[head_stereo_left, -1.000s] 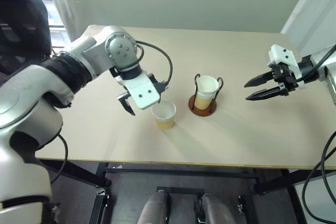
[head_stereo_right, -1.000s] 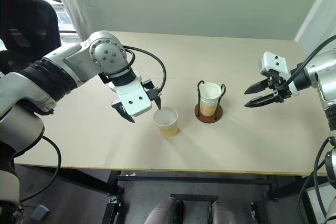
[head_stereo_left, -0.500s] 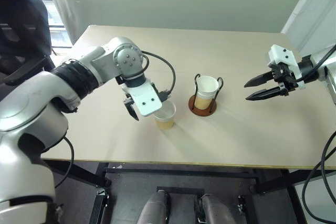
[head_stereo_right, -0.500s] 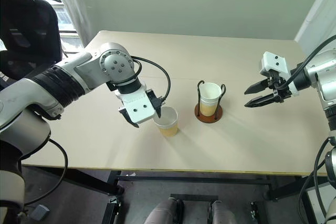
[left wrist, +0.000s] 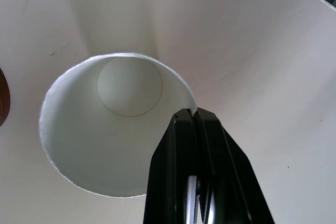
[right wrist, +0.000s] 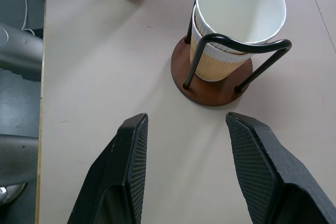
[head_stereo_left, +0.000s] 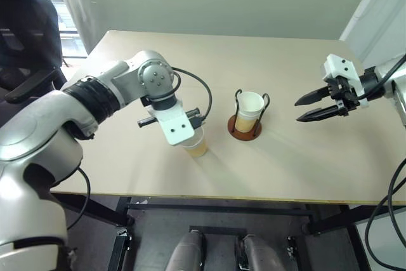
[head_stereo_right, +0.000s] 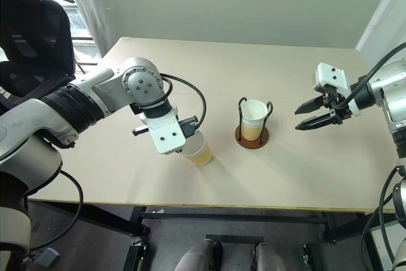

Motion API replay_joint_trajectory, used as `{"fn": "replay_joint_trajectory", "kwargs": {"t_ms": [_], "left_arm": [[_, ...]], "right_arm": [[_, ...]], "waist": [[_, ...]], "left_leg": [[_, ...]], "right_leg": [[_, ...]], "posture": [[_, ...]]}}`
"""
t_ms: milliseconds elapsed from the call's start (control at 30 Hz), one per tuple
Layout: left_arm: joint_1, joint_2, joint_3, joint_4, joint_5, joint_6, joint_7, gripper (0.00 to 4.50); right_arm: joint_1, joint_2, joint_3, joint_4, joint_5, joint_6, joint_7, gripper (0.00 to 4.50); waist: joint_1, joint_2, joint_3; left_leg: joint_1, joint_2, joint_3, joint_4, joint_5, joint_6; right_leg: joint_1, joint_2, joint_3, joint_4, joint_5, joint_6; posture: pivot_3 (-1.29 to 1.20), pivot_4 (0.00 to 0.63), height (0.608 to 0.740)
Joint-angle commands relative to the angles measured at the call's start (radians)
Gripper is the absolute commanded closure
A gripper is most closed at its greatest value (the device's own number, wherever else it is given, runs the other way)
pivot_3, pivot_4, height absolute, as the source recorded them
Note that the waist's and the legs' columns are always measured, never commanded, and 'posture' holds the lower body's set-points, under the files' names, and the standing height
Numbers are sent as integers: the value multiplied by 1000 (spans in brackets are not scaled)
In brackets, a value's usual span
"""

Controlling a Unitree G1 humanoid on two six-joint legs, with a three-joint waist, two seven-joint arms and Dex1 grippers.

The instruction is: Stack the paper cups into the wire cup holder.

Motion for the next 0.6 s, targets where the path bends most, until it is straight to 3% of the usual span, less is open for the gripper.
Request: {"fn": "replay_joint_trajectory", "kwargs": {"t_ms": [33,233,433,600], "left_arm": [[-24,-3,12,31,12,-11,-28,4475],[-73,-42,36,143,24,-20,-28,4475],[-198,-141,101,397,71,-71,-28,4475],[-301,-244,238,592,160,-57,-28,4475]], "right_arm": [[-11,-8,-37,-7,3,-7,4,2168],[-16,-7,-36,4,-2,-12,4,2168],[-37,-3,-28,43,-12,-32,4,2168],[-82,4,-22,146,-51,-83,4,2168]], "waist": [[0,0,0],[0,0,0],[3,0,0],[3,0,0]], "left_leg": [[0,0,0,0,0,0],[0,0,0,0,-1,-2],[-1,0,0,0,-1,-3],[-1,0,0,-2,-3,-4]], "right_leg": [[0,0,0,0,0,0],[0,0,0,0,0,0],[0,0,0,-1,0,0],[0,0,0,-4,0,1]], "posture": [[0,150,740],[0,150,740],[0,150,740],[0,150,740]]}}
